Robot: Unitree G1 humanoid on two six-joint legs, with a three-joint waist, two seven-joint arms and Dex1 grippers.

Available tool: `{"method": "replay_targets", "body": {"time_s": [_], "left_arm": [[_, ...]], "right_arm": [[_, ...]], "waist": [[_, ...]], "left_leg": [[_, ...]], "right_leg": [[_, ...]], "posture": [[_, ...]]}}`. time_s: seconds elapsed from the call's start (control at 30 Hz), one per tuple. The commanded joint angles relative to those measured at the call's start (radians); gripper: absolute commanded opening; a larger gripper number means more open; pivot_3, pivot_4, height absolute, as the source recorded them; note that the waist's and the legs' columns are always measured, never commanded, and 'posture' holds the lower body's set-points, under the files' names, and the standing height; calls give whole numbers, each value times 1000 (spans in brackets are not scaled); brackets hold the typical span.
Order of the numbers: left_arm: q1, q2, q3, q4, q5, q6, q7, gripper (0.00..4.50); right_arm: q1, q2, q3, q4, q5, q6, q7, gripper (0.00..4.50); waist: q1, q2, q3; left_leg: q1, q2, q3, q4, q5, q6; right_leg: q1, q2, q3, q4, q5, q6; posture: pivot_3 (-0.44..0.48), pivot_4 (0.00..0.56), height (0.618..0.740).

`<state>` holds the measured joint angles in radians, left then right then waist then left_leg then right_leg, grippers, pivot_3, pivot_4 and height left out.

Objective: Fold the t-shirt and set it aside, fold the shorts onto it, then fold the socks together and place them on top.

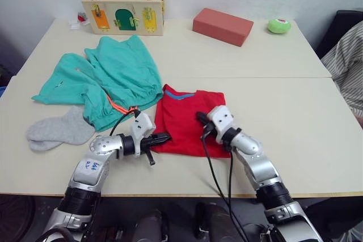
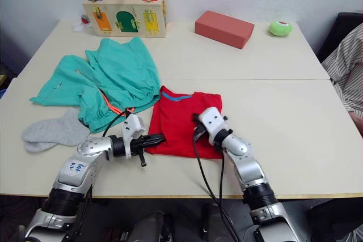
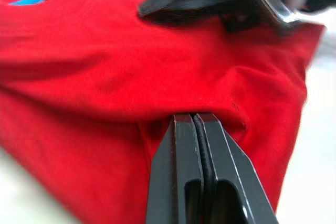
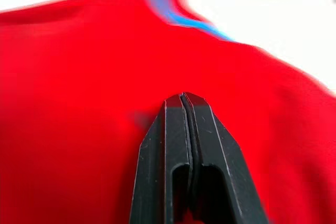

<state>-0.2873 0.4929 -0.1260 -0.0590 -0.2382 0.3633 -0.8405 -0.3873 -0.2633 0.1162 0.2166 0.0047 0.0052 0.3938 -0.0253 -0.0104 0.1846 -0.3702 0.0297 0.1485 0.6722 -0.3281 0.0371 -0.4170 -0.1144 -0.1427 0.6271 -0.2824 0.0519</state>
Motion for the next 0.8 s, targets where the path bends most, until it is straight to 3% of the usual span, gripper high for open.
{"method": "replay_targets", "body": {"time_s": [0.03,0.3,0.53,0.67,0.8], "left_arm": [[60,40,-33,14,56,3,6,32],[181,96,36,-1,32,14,33,32],[138,107,204,-93,-226,28,-106,32],[67,134,154,-112,-231,58,-158,32],[-20,66,62,-70,-167,0,-144,32]], "right_arm": [[9,-27,-78,64,-2,21,-62,0],[-14,-44,-173,115,77,10,-45,0],[53,-61,-82,-164,233,-26,263,0],[125,-76,42,-290,198,5,343,0],[179,-76,105,-278,133,-7,329,0]], "waist": [[-2,-1,-1],[-3,4,-8],[-6,7,-5],[0,7,-5],[5,7,-5]], "left_leg": [[1,0,0,0,0,0],[12,0,1,-8,0,-1],[7,1,1,-9,1,-2],[2,1,1,-8,2,-3],[0,-1,0,-8,2,-2]], "right_leg": [[0,0,0,-1,0,0],[8,0,2,-5,0,0],[1,0,3,-3,-1,-1],[-2,0,2,-3,-1,-1],[-2,0,2,-3,0,0]], "posture": [[0,150,740],[0,150,740],[0,150,740],[0,150,740],[0,150,740]]}}
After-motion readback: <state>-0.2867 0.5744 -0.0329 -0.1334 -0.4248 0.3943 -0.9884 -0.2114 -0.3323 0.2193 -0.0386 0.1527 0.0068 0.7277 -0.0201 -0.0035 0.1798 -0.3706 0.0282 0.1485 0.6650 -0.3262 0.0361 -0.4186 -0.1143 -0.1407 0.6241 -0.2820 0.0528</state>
